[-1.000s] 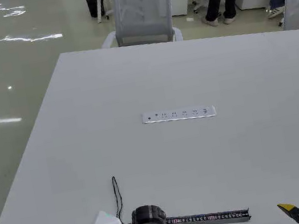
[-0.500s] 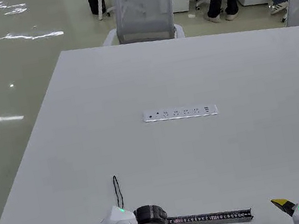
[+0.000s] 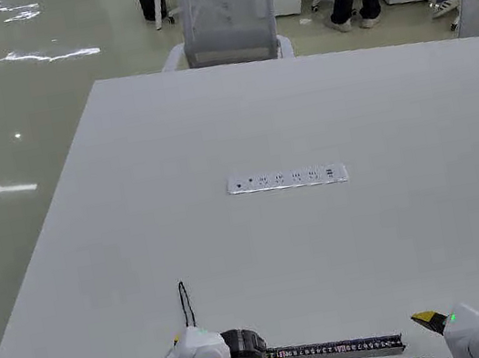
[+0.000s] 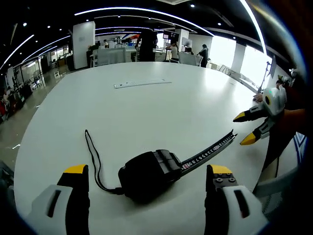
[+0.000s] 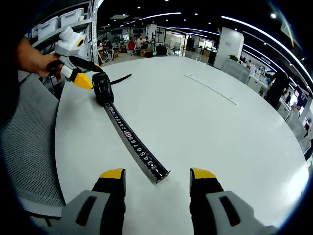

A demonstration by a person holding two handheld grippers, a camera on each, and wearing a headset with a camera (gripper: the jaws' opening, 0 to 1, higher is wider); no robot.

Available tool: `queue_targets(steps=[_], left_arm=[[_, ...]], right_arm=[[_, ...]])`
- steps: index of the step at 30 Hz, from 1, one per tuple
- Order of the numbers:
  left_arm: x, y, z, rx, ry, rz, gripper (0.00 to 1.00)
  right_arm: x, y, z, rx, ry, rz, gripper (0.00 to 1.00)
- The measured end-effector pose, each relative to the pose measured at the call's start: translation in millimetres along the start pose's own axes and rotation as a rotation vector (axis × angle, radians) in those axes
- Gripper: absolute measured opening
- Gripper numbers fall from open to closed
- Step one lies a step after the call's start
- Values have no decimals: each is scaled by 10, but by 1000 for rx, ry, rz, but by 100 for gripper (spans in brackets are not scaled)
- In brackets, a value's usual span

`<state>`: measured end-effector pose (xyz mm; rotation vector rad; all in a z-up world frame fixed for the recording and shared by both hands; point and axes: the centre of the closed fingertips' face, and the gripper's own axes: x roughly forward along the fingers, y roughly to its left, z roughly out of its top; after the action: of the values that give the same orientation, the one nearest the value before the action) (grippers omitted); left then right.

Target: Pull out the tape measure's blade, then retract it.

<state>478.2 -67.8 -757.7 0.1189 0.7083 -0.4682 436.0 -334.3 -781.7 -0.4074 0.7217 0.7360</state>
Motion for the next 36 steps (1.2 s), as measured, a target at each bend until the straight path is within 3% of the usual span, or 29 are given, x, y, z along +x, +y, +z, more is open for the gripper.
queue_targets(steps=[7,15,29,33,36], left_arm=[[74,-54,-5,-6,7,7,95],[116,-17,3,-5,7,26,91],[196,-51,-12,-23,18,67,86],[209,-20,-39,-21,26,84,83],[202,43,5,-9,5,121,80]], right_arm=[[78,-5,-47,-27,31,27,45],[150,-40,-52,-51,61,39,35],[250,-3,-137,-24,81,38,23],[265,-25,-134,-28,80,35,21],[268,-35,-129,-14,77,26,20]])
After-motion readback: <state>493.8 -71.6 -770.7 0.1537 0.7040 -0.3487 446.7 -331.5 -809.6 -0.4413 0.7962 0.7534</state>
